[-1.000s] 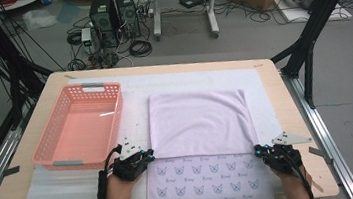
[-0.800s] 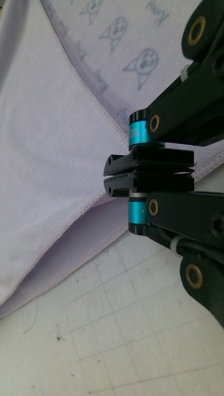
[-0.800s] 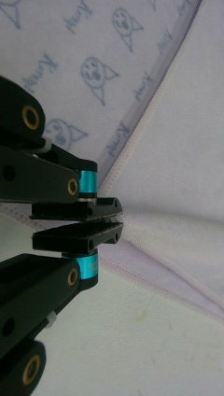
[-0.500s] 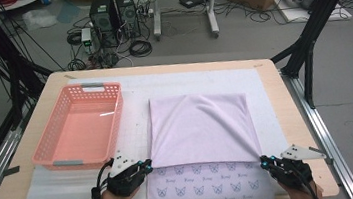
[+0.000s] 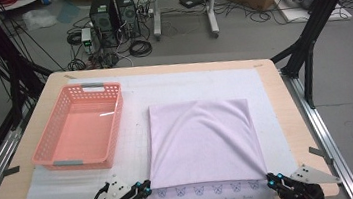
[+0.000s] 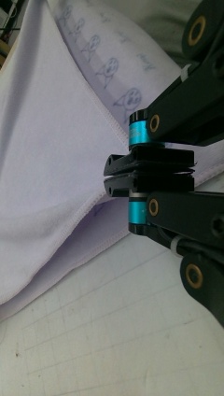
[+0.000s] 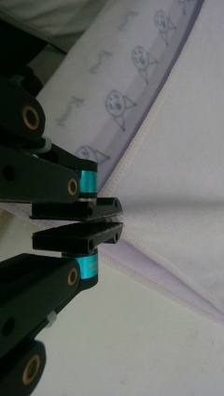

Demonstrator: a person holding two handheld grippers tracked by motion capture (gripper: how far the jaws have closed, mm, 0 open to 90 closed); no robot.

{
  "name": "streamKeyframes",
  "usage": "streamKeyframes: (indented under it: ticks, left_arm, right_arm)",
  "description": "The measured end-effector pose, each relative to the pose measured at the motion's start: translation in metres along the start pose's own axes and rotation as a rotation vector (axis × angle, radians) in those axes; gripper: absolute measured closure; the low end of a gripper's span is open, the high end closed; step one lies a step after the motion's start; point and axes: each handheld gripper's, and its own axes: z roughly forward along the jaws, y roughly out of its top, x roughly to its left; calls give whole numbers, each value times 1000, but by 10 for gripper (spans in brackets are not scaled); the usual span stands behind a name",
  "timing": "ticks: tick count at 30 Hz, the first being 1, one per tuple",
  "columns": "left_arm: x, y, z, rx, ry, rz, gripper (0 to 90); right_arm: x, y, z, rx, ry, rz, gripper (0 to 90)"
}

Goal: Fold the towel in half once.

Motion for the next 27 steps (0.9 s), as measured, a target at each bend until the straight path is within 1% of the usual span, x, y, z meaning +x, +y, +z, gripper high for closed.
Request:
streamKeyframes:
  ticks: [3,7,11,15,18,22,23,25,27]
  left_arm:
    - [-5,-2,-7,-5,-1,13,876]
    - [-10,-5,-16,-16,-10,15,876]
    - [-16,-10,-22,-10,-23,19,876]
    - [-24,-15,-29,-4,-41,32,876]
    - [-28,-19,-36,0,-50,42,876]
    - [-33,-25,-45,15,-70,51,876]
    - [-34,-27,-46,22,-75,54,876]
    - [-34,-29,-46,33,-85,57,875]
    - [-31,-28,-42,41,-86,45,862]
  right_arm:
    - [4,-3,-7,-3,4,2,857]
    - [9,-8,-15,-2,8,-5,857]
    - [13,-13,-22,2,14,-8,858]
    - [18,-22,-32,13,18,4,858]
    - [22,-27,-39,13,25,3,858]
    - [29,-34,-49,17,31,-1,858]
    - [30,-35,-50,22,30,-6,858]
    - [30,-38,-52,26,33,2,857]
    - [30,-38,-51,36,33,3,854]
